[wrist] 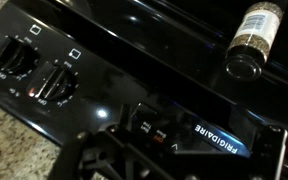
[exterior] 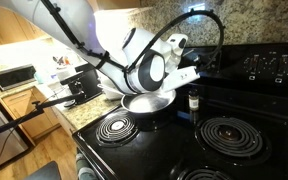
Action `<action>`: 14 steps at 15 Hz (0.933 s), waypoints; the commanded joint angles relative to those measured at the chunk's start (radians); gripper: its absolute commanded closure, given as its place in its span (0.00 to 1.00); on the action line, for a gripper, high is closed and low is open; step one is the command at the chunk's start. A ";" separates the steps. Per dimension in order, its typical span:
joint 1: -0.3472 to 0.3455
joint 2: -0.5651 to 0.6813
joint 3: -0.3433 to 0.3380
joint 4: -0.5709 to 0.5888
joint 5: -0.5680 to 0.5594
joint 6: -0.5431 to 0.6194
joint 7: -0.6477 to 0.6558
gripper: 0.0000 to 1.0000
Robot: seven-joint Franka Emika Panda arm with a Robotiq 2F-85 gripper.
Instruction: Pick up the spice bottle from the stove, shake it above the pan, then put it back on the stove
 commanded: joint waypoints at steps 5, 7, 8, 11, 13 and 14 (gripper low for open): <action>-0.050 -0.223 0.074 -0.162 -0.142 -0.001 -0.062 0.00; -0.196 -0.291 0.237 -0.213 -0.318 0.000 0.010 0.00; -0.267 -0.324 0.320 -0.252 -0.421 0.000 0.060 0.00; -0.480 -0.338 0.510 -0.279 -0.516 0.000 0.077 0.00; -0.419 -0.298 0.471 -0.242 -0.410 -0.001 0.005 0.00; -0.419 -0.297 0.471 -0.242 -0.397 -0.001 -0.001 0.00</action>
